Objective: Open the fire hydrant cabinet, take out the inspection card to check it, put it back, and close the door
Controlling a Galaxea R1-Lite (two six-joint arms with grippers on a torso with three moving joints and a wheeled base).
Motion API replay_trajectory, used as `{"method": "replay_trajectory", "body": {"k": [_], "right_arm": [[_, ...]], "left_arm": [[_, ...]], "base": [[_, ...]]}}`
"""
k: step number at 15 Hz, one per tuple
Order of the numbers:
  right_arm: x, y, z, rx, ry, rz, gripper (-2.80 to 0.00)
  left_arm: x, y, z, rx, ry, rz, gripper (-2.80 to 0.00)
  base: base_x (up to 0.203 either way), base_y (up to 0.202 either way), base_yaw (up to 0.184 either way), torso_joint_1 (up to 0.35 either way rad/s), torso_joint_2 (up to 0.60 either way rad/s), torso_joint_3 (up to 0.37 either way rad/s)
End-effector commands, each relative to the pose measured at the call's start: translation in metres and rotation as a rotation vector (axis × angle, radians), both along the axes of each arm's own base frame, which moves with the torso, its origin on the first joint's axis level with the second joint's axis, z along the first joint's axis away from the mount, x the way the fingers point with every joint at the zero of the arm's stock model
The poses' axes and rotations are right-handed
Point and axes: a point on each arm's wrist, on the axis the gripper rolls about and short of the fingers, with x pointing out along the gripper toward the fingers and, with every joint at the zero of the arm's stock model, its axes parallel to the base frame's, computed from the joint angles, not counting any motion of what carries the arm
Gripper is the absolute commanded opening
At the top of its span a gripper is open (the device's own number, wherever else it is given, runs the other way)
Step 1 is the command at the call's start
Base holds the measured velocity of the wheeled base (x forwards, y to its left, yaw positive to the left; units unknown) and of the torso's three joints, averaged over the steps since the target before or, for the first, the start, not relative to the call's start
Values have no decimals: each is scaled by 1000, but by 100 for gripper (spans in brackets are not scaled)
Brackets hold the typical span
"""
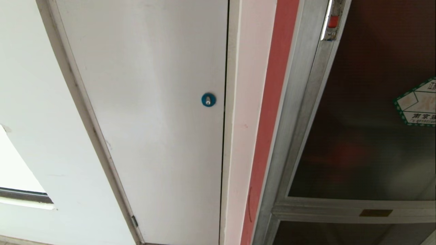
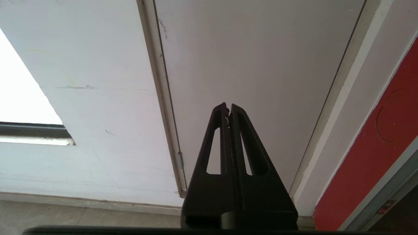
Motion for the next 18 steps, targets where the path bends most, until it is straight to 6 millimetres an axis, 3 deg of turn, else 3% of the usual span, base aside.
{"method": "replay_trajectory", "body": {"k": [1,18], "right_arm": [[0,0,0,-1,0,1,-280],[-1,0,3,-7,-10,1,-280]], "left_arm": [[0,0,-2,0,6,-1,-280],[0,0,-2,0,5,0,-280]], "base": [[0,0,0,0,0,0],[0,0,0,0,0,0]]}}
